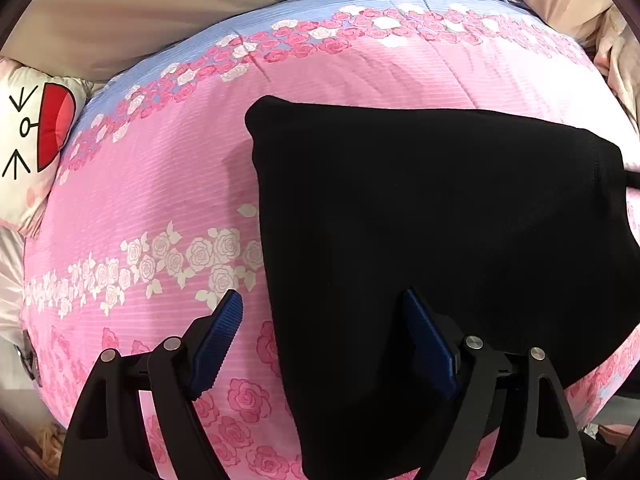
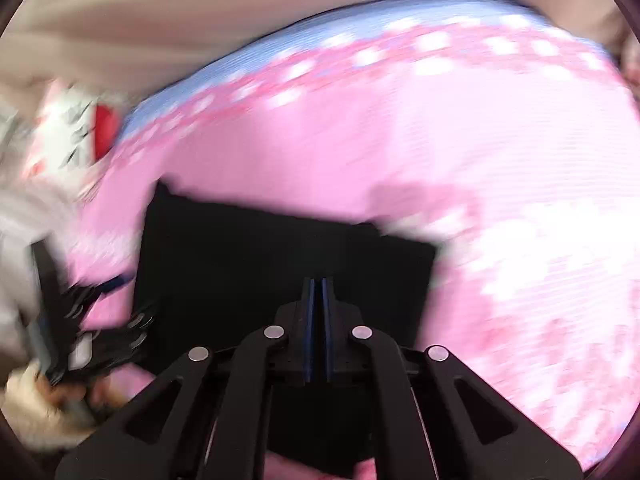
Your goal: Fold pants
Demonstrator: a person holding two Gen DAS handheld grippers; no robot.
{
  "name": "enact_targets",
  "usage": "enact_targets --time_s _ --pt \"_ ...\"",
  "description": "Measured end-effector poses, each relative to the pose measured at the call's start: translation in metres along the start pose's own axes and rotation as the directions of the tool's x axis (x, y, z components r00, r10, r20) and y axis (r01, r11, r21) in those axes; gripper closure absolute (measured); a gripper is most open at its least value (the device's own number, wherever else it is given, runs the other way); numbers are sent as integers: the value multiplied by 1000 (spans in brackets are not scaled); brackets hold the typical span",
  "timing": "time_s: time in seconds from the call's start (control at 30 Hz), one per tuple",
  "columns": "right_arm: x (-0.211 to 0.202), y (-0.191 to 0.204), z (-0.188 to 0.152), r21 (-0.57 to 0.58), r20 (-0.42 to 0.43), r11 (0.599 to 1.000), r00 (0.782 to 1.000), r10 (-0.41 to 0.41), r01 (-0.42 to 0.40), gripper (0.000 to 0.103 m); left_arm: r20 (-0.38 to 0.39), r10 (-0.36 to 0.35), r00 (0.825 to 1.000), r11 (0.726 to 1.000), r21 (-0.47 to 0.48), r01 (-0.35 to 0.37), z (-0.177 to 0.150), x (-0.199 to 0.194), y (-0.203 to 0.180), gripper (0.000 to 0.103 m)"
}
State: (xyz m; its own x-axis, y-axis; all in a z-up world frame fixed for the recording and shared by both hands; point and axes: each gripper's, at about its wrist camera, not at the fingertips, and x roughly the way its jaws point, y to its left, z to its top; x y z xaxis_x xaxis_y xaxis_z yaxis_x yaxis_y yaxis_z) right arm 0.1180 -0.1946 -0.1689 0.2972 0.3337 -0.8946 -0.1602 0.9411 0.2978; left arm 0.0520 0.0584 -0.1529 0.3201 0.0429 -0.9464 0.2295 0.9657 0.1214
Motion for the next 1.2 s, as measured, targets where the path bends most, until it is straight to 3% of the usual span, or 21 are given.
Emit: enact_targets --time_s 0.03,0.07,0.1,0.13,0.2,0.23,0.3,0.37,0.4,0.47,0.5,0.57,0.6,0.7,0.73,0.8,0.93,1.03,1.1,1.13,1.2 --pt "11 -7 -4 -7 -14 999 999 -46 46 103 -1 -3 1000 1000 -1 3 0 0 0 22" --pt "13 -26 -9 47 -4 999 1000 -13 13 103 -3 -6 1000 1000 -4 6 1 1 1 20" --pt "7 -58 -12 178 32 983 998 47 -52 103 -7 -15 1000 1000 -6 15 1 1 1 18" --pt "-5 -84 -17 249 43 968 999 -17 5 103 -9 -13 1000 1000 -7 13 1 2 2 17" --pt "-36 -118 -22 322 81 935 979 -185 150 97 -11 -13 1000 1000 -19 13 1 3 5 15" --pt "-49 -130 -26 339 88 928 977 -193 153 97 -13 -22 1000 999 -31 22 1 3 7 15" --pt "-66 -140 -34 349 90 928 981 -174 133 97 -18 -74 997 993 -89 72 -1 2 16 15" --pt "-72 -130 -45 341 84 939 994 -76 43 89 -4 -155 988 976 -152 153 -4 -4 27 16" --pt "-69 -126 -50 345 83 939 996 -21 -9 82 17 -253 967 944 -215 250 -9 -7 38 15" --pt "-54 -119 -59 362 107 924 990 90 -123 15 40 -380 924 875 -309 373 -18 -6 54 12" --pt "-43 -109 -65 348 119 922 984 135 -168 13 52 -428 902 829 -374 415 -26 -2 66 12" --pt "-11 -60 -58 321 84 926 980 179 -197 14 60 -468 881 775 -452 442 -37 8 78 12" --pt "0 -54 -60 312 67 931 982 178 -190 14 70 -488 870 749 -479 458 -41 12 81 12" --pt "19 -47 -64 313 35 927 978 208 -208 14 95 -524 847 696 -526 489 -47 20 86 12" --pt "25 -46 -65 317 30 924 976 214 -212 14 100 -529 843 692 -524 496 -47 21 84 12" --pt "26 -45 -70 313 36 925 975 217 -217 14 106 -520 848 712 -494 499 -45 22 78 12" --pt "34 -40 -63 292 67 920 965 252 -260 17 91 -549 831 740 -410 533 -36 29 58 12" --pt "40 -38 -59 293 85 907 953 290 -302 18 82 -487 870 811 -328 485 -29 27 43 12" --pt "40 -40 -59 309 107 893 945 310 -328 19 73 -475 877 828 -301 473 -28 26 39 9" --pt "41 -42 -60 321 112 887 943 312 -332 28 69 -474 878 831 -293 472 -27 26 37 9" --pt "40 -46 -63 331 115 877 938 328 -347 46 72 -508 858 816 -278 506 -24 24 37 14"
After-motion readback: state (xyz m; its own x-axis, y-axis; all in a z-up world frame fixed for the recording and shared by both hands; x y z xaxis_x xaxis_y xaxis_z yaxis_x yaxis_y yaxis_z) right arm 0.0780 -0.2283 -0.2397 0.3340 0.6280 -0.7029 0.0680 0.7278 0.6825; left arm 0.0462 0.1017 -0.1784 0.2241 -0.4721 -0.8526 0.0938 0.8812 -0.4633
